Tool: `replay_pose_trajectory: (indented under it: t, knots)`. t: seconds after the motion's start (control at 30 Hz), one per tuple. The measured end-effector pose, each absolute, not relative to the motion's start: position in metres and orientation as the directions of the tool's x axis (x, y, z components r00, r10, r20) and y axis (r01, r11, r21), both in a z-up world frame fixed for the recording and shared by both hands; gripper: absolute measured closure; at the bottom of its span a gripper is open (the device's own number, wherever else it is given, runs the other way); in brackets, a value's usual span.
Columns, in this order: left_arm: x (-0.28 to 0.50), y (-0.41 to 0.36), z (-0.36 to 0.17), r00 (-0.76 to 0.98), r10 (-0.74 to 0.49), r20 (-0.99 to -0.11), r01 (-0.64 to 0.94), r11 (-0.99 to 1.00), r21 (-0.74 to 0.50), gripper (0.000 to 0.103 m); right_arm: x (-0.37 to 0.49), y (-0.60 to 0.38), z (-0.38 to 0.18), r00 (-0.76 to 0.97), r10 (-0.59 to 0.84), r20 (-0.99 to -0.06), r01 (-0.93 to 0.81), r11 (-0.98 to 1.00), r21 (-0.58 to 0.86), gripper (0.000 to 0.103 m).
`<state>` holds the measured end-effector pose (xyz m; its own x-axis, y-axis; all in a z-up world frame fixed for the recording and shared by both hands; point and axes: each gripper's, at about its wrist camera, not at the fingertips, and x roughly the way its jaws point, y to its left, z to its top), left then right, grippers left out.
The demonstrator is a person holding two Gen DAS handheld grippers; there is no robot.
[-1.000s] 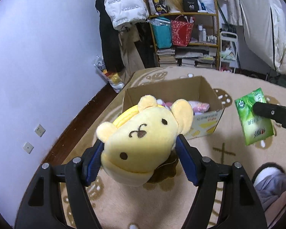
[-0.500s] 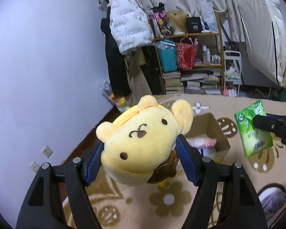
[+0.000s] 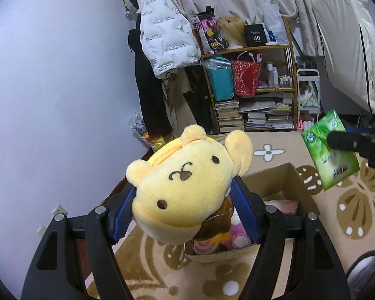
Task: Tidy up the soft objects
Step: 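Carry the yellow plush and green tissue pack into the box and open both tools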
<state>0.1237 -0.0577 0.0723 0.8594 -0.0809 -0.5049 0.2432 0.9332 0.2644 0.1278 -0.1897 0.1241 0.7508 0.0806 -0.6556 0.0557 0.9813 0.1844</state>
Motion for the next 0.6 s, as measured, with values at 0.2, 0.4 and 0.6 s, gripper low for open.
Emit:
replay_pose_trajectory:
  t: [0.2, 0.4, 0.6]
  knots:
    - [0.142, -0.052, 0.052, 0.842, -0.086, -0.533, 0.229, 0.951, 0.207, 0.031, 0.148, -0.187, 0.108, 0.740, 0.089, -0.667, 0.039, 0.984, 0.174, 0.073]
    - [0.155, -0.049, 0.031, 0.828, -0.073, -0.556, 0.215, 0.957, 0.194, 0.030, 0.159, -0.183, 0.083, 0.723, 0.102, -0.683, 0.025, 0.984, 0.174, 0.072]
    - [0.173, -0.053, 0.016, 0.818, -0.076, -0.571, 0.219, 0.958, 0.186, 0.030, 0.171, -0.179, 0.052, 0.697, 0.112, -0.708, 0.025, 0.983, 0.180, 0.072]
